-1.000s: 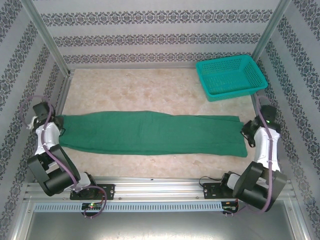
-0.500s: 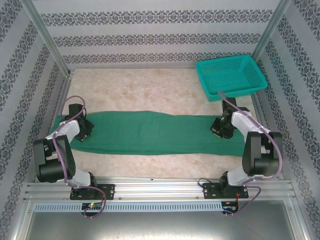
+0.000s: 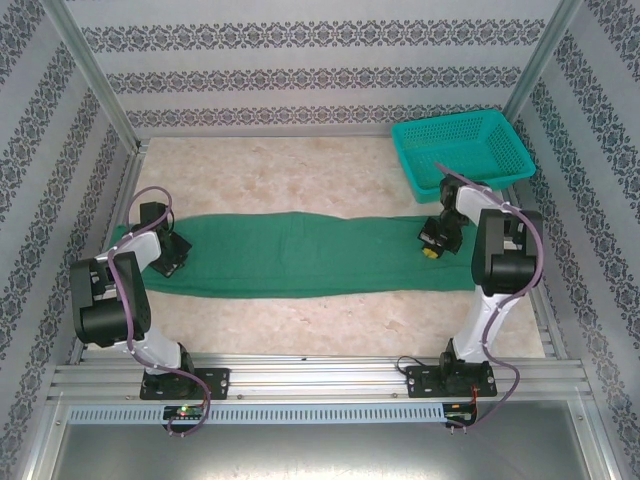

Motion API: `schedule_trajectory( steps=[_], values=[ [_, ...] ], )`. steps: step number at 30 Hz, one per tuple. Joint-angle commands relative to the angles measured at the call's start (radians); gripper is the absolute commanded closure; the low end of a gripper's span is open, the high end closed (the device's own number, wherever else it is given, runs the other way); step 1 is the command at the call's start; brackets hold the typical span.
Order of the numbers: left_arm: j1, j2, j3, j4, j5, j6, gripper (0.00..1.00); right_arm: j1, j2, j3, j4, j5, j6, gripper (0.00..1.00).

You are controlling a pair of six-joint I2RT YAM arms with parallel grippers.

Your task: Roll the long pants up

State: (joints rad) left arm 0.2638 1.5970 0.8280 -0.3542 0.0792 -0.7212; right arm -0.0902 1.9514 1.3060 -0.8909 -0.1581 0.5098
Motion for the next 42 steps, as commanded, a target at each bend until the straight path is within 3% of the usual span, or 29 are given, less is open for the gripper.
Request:
schedule_trajectory(
  steps=[1,3,5,7,9,13,21,33,37,38,39,40,41,42],
  values=[
    [0.004,0.019,0.009,0.011,0.007,0.031,1.00,-0.027,0.019,0.039,-0.015,0.091,0.006,1.00],
    [0.002,-0.009,0.010,0.012,0.014,0.042,1.00,-0.067,-0.086,-0.003,0.013,0.125,0.026,1.00],
    [-0.013,-0.065,0.013,0.009,-0.001,0.054,0.97,-0.128,-0.235,-0.073,0.037,0.155,0.044,0.59],
    [-0.042,-0.124,0.027,-0.014,-0.043,0.076,0.87,-0.200,-0.394,-0.156,0.054,0.171,0.027,0.24],
    [-0.069,-0.154,0.050,-0.032,-0.071,0.096,0.79,-0.273,-0.498,-0.219,0.055,0.215,0.004,0.05],
    [-0.101,-0.133,0.091,-0.049,-0.086,0.115,0.80,-0.403,-0.516,-0.280,0.020,0.161,-0.059,0.02],
    [-0.116,-0.065,0.087,-0.020,-0.042,0.114,0.89,-0.407,-0.357,-0.318,0.121,0.150,-0.060,0.02],
    [-0.118,-0.058,0.108,-0.067,-0.094,0.143,0.92,-0.332,-0.135,-0.203,0.178,0.084,-0.018,0.03],
    [-0.118,-0.044,0.109,-0.059,-0.090,0.140,0.92,-0.292,-0.136,-0.180,0.195,0.040,-0.005,0.16],
    [-0.118,-0.033,0.112,-0.056,-0.086,0.138,0.92,-0.287,-0.120,-0.172,0.200,0.015,-0.007,0.26],
    [-0.118,-0.025,0.115,-0.055,-0.083,0.140,0.92,-0.289,-0.107,-0.168,0.207,-0.011,-0.008,0.43],
    [-0.118,-0.016,0.120,-0.055,-0.080,0.141,0.93,-0.285,-0.100,-0.157,0.197,-0.005,-0.013,0.79],
    [-0.118,-0.009,0.125,-0.057,-0.079,0.142,0.94,-0.286,-0.105,-0.162,0.208,-0.012,-0.019,1.00],
    [-0.118,-0.004,0.128,-0.057,-0.079,0.144,0.94,-0.290,-0.114,-0.173,0.216,-0.016,-0.014,1.00]
  ],
)
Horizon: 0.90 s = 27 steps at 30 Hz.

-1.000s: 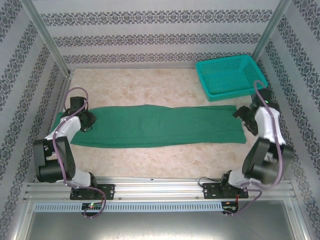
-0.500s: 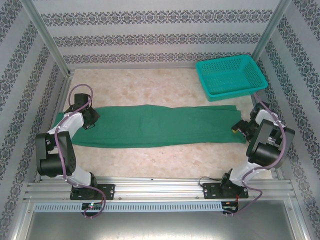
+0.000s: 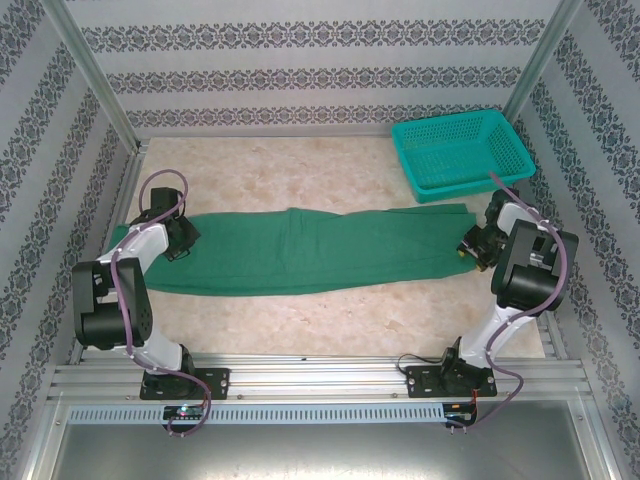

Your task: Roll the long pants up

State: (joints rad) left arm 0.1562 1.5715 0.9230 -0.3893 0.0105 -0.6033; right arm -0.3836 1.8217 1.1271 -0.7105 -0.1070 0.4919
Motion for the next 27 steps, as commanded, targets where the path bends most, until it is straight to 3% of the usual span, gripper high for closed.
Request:
schedule_trajectory(
  steps=[1,9,15,22,24,27],
  values=[
    [-0.010,0.025,0.035,-0.024,-0.010,0.028,0.95,-0.005,0.000,-0.011,0.043,-0.070,0.007,1.00],
    [-0.017,0.017,0.037,-0.022,0.028,0.017,1.00,-0.135,-0.194,-0.083,0.039,-0.027,-0.017,1.00],
    [-0.018,-0.026,0.040,-0.039,0.025,-0.005,0.95,-0.213,-0.293,-0.049,0.037,-0.012,-0.002,1.00],
    [-0.017,-0.084,0.060,-0.083,0.009,-0.010,0.88,0.012,-0.347,0.052,-0.027,0.046,0.006,1.00],
    [-0.013,-0.108,0.050,-0.082,-0.005,-0.013,0.85,0.109,-0.388,0.062,-0.032,0.057,0.018,1.00],
    [0.011,-0.117,0.048,-0.073,0.025,-0.022,0.85,0.337,-0.424,0.119,-0.080,0.133,0.042,1.00]
  ],
)
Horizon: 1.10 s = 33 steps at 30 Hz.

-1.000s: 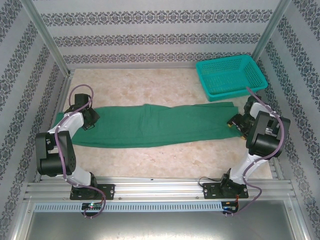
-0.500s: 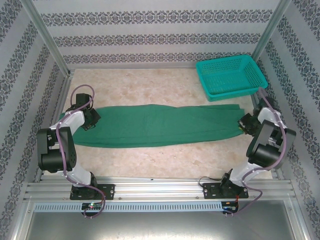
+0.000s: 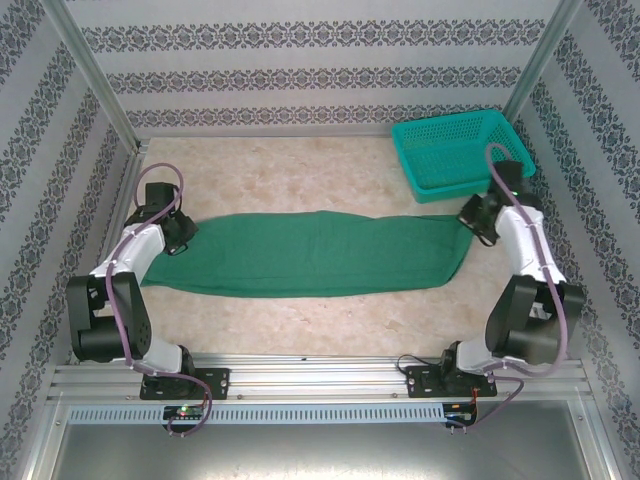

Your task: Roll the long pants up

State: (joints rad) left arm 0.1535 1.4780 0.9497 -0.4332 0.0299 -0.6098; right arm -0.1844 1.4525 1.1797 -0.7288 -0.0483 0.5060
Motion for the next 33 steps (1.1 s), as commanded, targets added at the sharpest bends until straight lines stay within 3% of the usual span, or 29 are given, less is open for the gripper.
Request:
schedule_trajectory(
  steps=[1,6,12,15,22,23,25,27,29,33],
  values=[
    [0.023,-0.020,0.020,-0.022,0.023,-0.017,0.85,0.223,-0.054,0.088,-0.074,0.099,0.038,1.00],
    [0.044,0.009,0.023,-0.012,0.027,-0.014,0.87,0.567,0.064,0.214,-0.080,0.114,0.110,1.00],
    [0.135,-0.010,-0.046,0.053,0.090,-0.043,0.87,0.862,0.410,0.563,-0.114,0.041,0.116,1.00],
    [0.181,0.000,-0.079,0.079,0.134,-0.039,0.88,0.961,0.619,0.821,-0.182,-0.008,0.092,1.00],
    [0.203,-0.009,-0.137,0.123,0.186,-0.024,0.87,1.110,1.104,1.612,-0.454,-0.134,0.046,1.00],
    [0.204,-0.012,-0.140,0.127,0.192,-0.022,0.85,1.117,1.138,1.648,-0.447,-0.178,0.054,0.82],
    [0.204,-0.016,-0.141,0.139,0.214,-0.015,0.79,1.117,1.135,1.604,-0.397,-0.249,0.081,0.04],
    [0.202,-0.013,-0.145,0.165,0.261,-0.013,0.72,1.117,1.077,1.493,-0.344,-0.273,0.081,0.02],
    [0.193,-0.004,-0.151,0.210,0.323,-0.015,0.62,1.110,0.967,1.327,-0.286,-0.212,0.070,0.02],
    [0.097,0.035,-0.114,0.246,0.397,0.055,0.49,1.025,0.691,0.866,-0.098,-0.194,0.111,0.02]
  ],
)
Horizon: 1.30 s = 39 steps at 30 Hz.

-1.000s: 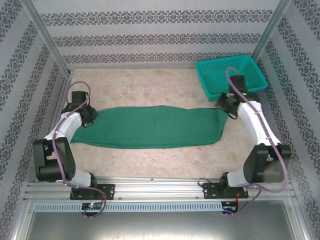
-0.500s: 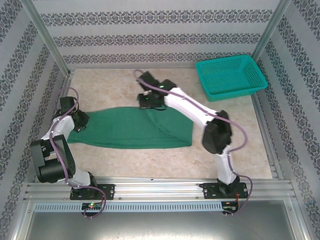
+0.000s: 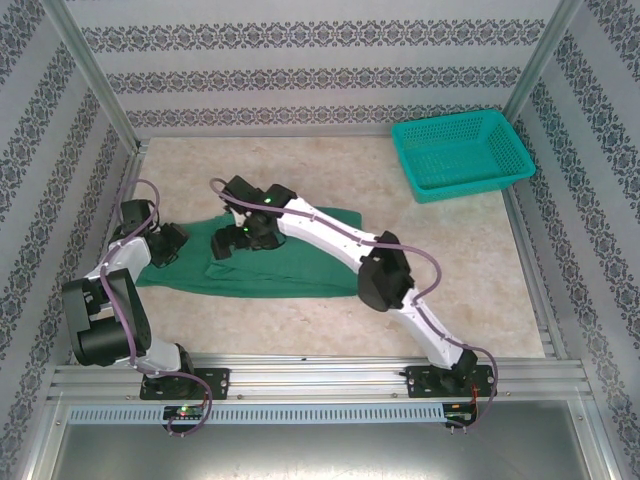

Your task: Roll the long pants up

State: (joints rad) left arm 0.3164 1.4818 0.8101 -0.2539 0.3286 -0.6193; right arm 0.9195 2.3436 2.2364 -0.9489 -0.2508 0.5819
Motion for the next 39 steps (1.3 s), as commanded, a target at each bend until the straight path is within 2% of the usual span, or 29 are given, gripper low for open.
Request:
schedule_trajectory(
  steps=[1,3,6,10,13,14,19,20,23,28,32,35,39],
  values=[
    [-0.102,0.052,0.050,0.050,0.095,0.084,0.48,-0.109,-0.250,-0.276,0.159,0.005,0.051,0.02],
    [-0.178,0.125,0.101,0.022,0.100,0.137,0.43,-0.171,-0.353,-0.450,0.226,0.006,0.077,0.02],
    [-0.233,0.235,0.166,-0.035,0.093,0.181,0.40,-0.239,-0.456,-0.604,0.276,0.006,0.083,0.02],
    [-0.244,0.293,0.173,-0.069,0.061,0.205,0.35,-0.290,-0.533,-0.709,0.298,0.014,0.069,0.02],
    [-0.246,0.301,0.170,-0.093,0.039,0.220,0.35,-0.318,-0.556,-0.759,0.317,0.005,0.071,0.02],
    [-0.247,0.302,0.172,-0.102,0.042,0.220,0.37,-0.324,-0.559,-0.773,0.327,0.000,0.077,0.02],
    [-0.252,0.297,0.161,-0.080,0.115,0.222,0.95,-0.338,-0.546,-0.805,0.367,-0.023,0.091,0.02],
    [-0.252,0.291,0.160,-0.085,0.118,0.219,1.00,-0.340,-0.539,-0.808,0.370,-0.024,0.094,0.02],
    [-0.252,0.229,0.147,-0.100,0.120,0.215,1.00,-0.345,-0.533,-0.829,0.385,-0.022,0.109,0.02],
    [-0.235,0.029,0.161,-0.212,0.034,0.184,1.00,-0.370,-0.560,-0.891,0.408,-0.007,0.124,0.02],
    [-0.186,-0.081,0.236,-0.352,-0.013,0.185,1.00,-0.409,-0.588,-0.928,0.406,0.005,0.119,0.02],
    [-0.147,-0.118,0.306,-0.478,-0.096,0.208,1.00,-0.433,-0.597,-0.938,0.398,0.005,0.108,0.02],
    [-0.034,-0.154,0.336,-0.555,-0.114,0.216,1.00,-0.455,-0.588,-0.949,0.402,-0.003,0.094,0.02]
  ],
)
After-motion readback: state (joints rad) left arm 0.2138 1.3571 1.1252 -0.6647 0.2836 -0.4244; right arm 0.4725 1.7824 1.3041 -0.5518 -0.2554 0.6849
